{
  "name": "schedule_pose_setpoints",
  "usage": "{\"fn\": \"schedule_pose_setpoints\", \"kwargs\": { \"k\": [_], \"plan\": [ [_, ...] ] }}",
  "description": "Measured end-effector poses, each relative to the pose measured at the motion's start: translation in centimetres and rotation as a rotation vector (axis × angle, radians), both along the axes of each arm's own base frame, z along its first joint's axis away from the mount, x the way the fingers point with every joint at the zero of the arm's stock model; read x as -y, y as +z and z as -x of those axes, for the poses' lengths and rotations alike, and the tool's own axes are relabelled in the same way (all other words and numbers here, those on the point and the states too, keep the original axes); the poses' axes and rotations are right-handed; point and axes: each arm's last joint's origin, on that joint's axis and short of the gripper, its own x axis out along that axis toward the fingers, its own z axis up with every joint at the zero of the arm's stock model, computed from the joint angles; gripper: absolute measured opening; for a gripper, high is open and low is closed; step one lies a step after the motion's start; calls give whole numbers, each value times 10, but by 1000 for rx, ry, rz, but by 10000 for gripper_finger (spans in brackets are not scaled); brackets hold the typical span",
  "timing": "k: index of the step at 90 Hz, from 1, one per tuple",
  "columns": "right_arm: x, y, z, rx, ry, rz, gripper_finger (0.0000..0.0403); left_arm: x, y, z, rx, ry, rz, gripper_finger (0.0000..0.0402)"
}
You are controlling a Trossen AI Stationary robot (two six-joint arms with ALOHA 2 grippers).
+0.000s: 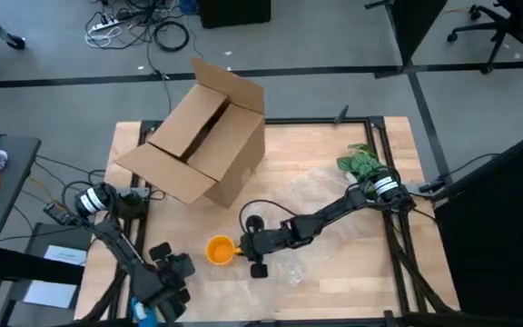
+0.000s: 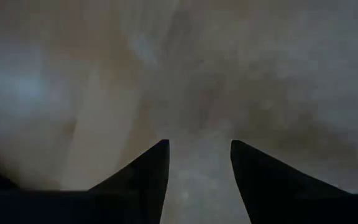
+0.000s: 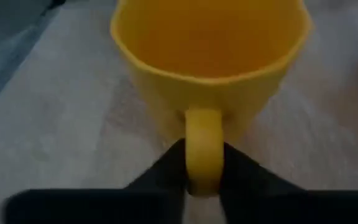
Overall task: Wrap mug
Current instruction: Wrap the yellow mug with the bubble wrap
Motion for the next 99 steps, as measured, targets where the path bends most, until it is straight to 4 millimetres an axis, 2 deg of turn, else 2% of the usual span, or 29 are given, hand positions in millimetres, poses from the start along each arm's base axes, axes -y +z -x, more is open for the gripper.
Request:
{"fn": "schedule_pose_setpoints", "kwargs": {
  "k": [15, 40, 49, 57, 68, 76, 89, 99],
  "plan": [
    [-3, 13, 3, 31, 13, 0, 15, -22, -10, 0, -101, -41, -61, 156],
    [-11, 26, 3, 107, 48, -49, 13, -45, -9, -14, -199, -141, -135, 156],
    [-19, 19, 1, 140, 69, -65, 13, -50, -1, -15, -204, -178, -133, 156],
    [-25, 2, 1, 111, 100, -60, 13, -55, 17, -11, -213, -174, -144, 156],
    [-30, -2, 1, 132, 119, -51, 13, -52, 48, 3, -166, -130, -84, 156],
    [-31, -2, 1, 128, 123, -40, 16, -44, 62, 13, -85, -92, 13, 156],
    [-31, -1, 1, 137, 127, -16, 64, -34, 68, 30, -61, 2, 78, 157],
    [-31, -1, 1, 137, 135, 5, 107, -30, 61, 32, -22, 77, 112, 160]
  ]
}}
